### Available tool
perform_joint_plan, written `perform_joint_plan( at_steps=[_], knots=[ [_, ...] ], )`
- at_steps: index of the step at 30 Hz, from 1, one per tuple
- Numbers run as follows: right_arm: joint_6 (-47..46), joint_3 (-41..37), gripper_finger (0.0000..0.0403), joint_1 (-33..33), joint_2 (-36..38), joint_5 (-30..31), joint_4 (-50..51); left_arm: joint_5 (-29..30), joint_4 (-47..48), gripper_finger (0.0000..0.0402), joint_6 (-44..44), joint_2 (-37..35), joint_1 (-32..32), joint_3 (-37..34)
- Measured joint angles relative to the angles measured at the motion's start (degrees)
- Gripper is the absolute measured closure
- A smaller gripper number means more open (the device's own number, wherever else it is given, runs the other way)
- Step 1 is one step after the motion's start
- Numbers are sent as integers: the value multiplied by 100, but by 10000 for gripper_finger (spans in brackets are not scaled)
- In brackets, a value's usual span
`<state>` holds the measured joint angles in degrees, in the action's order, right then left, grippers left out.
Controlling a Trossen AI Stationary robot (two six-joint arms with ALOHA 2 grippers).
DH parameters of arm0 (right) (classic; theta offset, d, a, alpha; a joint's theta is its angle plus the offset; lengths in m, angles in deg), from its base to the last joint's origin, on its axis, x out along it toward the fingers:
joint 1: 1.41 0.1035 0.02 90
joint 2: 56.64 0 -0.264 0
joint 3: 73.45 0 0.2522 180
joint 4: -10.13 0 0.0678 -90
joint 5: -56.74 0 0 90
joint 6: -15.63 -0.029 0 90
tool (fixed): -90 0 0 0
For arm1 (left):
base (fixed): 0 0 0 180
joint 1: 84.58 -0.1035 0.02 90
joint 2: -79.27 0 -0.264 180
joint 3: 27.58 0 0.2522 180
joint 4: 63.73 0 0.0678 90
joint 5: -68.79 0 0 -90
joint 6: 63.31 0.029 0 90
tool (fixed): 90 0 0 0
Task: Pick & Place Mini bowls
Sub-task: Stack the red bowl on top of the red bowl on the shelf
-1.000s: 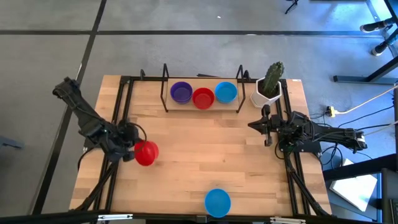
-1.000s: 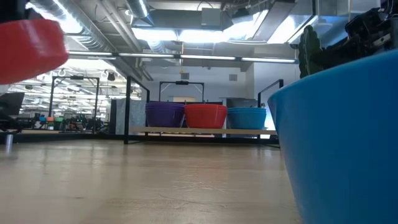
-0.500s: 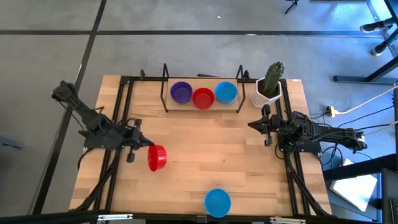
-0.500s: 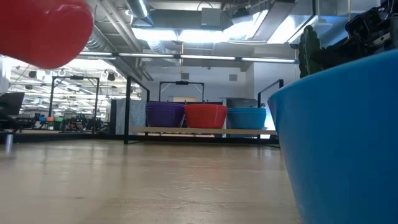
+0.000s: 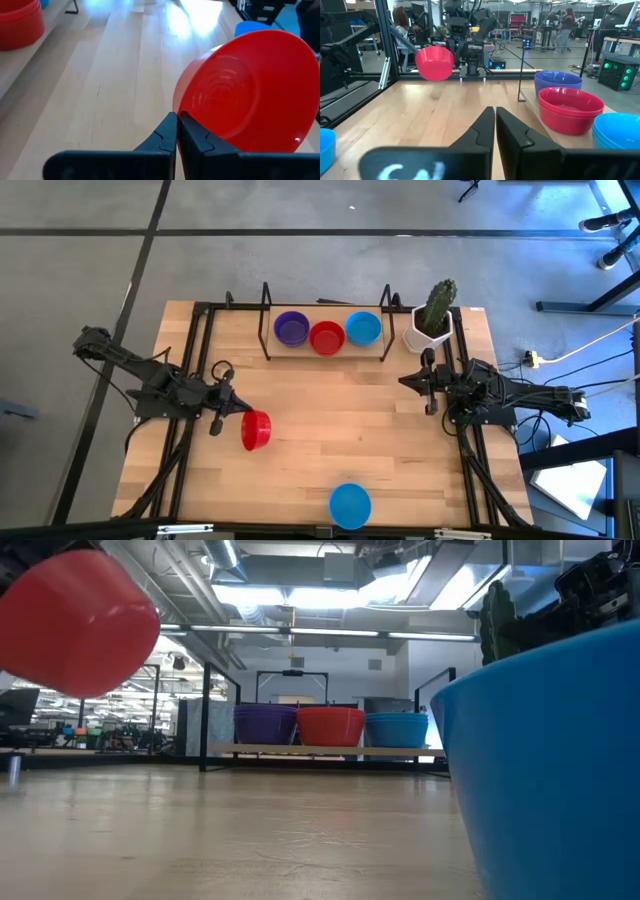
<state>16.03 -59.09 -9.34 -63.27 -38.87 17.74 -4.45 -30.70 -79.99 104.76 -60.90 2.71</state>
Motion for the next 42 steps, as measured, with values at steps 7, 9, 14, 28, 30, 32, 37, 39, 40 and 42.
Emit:
perform_joint_plan(
  at_steps=[7, 9, 14, 28, 30, 32, 37, 39, 40, 42],
  knots=[
    [0, 0, 383, 2, 0, -2, -2, -169, -334, 399, 241, -2, -251, -115],
    [0, 0, 383, 0, 2, 0, -2, -158, -591, 399, 361, -2, -333, -113],
    [0, 0, 383, 1, 0, 0, -100, 15, -1232, 399, 750, 336, -688, 444],
    [2, 0, 383, 2, 2, 0, -189, 295, 1265, 399, 2016, 3941, -2821, 5271],
    [5, 0, 383, 2, 2, 0, -140, -39, 1840, 399, 2048, 4562, -3237, 6056],
    [25, 0, 383, 2, 1, 0, -122, -330, 2344, 399, 2098, 5185, -3612, 6799],
    [26, 0, 383, 2, 1, 0, -125, -875, 3389, 399, 2392, 6603, -4339, 8278],
    [26, 0, 383, 2, 2, 0, -123, -1069, 3682, 399, 2534, 7105, -4577, 8696],
    [26, 0, 383, 2, 0, -2, -122, -1198, 3778, 399, 2601, 7347, -4689, 8875],
    [26, 0, 383, 2, 2, -2, -117, -1432, 3973, 399, 2694, 7799, -4882, 9179]
  ],
)
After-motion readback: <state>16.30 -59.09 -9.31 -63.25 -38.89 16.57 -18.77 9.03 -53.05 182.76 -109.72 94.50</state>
